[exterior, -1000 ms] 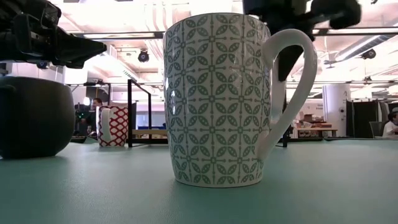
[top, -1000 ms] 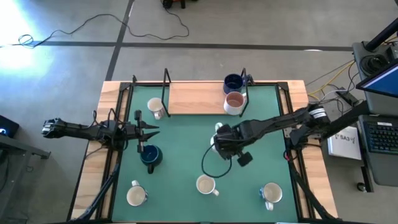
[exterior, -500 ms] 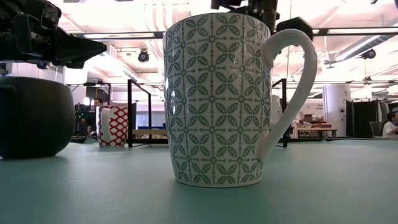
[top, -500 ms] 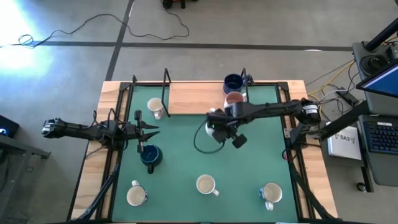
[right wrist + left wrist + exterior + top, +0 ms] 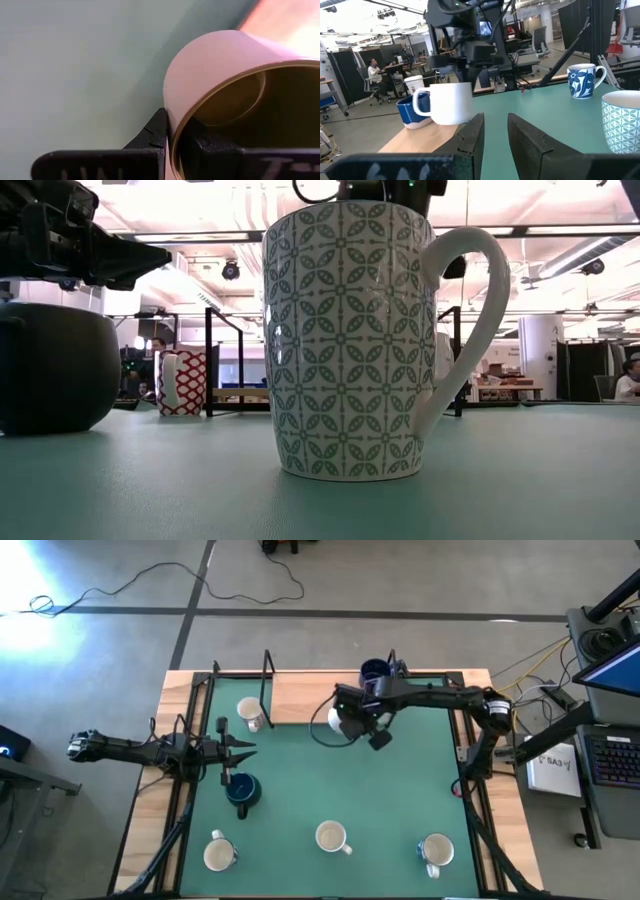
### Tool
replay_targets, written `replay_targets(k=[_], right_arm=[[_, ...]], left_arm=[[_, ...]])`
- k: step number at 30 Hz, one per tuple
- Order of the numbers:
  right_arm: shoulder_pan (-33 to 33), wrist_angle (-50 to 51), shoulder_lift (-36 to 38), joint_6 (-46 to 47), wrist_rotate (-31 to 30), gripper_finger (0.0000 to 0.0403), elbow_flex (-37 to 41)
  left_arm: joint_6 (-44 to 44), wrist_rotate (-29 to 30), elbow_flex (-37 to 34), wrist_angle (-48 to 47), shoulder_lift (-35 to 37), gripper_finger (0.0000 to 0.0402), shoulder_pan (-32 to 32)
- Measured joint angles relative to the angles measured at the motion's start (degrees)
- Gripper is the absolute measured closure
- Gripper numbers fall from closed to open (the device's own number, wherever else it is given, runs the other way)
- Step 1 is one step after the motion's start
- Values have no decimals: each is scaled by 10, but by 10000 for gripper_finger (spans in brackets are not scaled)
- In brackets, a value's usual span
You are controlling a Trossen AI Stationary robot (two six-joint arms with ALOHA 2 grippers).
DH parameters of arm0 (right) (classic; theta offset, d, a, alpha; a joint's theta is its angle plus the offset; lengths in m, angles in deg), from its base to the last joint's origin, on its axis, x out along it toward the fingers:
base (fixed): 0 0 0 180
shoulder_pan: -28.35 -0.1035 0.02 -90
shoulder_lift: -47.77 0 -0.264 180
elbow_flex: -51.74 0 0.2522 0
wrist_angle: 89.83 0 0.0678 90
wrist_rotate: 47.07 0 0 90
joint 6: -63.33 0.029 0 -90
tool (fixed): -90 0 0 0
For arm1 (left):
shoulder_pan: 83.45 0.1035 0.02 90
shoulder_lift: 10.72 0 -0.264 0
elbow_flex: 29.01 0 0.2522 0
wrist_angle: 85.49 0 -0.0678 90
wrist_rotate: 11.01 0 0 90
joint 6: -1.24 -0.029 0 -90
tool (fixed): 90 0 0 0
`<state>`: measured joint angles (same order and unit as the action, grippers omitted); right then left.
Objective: Place coffee mugs
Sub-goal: Put the green mug on the shelf
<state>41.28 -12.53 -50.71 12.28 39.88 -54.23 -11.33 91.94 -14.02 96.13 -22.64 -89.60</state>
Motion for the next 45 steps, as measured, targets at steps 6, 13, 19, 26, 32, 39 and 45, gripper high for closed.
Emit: replay_targets(k=[6, 13, 19, 26, 32, 39, 45], right_arm=[[25, -42, -10, -11, 9, 390, 0], [45, -41, -45, -15, 3, 390, 0], [52, -44, -58, -15, 3, 390, -2], [52, -68, -62, -10, 2, 371, -3], [52, -102, -60, 21, 1, 347, -3], [52, -98, -59, 51, 0, 322, -27], [52, -59, -58, 147, 6, 312, -71]], left_arm=[[0, 0, 0, 0, 0, 333, 0], [0, 0, 0, 0, 0, 333, 0], [0, 0, 0, 0, -1, 333, 0], [0, 0, 0, 0, -1, 333, 0], [0, 0, 0, 0, -1, 333, 0], [0, 0, 0, 0, -1, 333, 0], [0, 0, 0, 0, -1, 333, 0]])
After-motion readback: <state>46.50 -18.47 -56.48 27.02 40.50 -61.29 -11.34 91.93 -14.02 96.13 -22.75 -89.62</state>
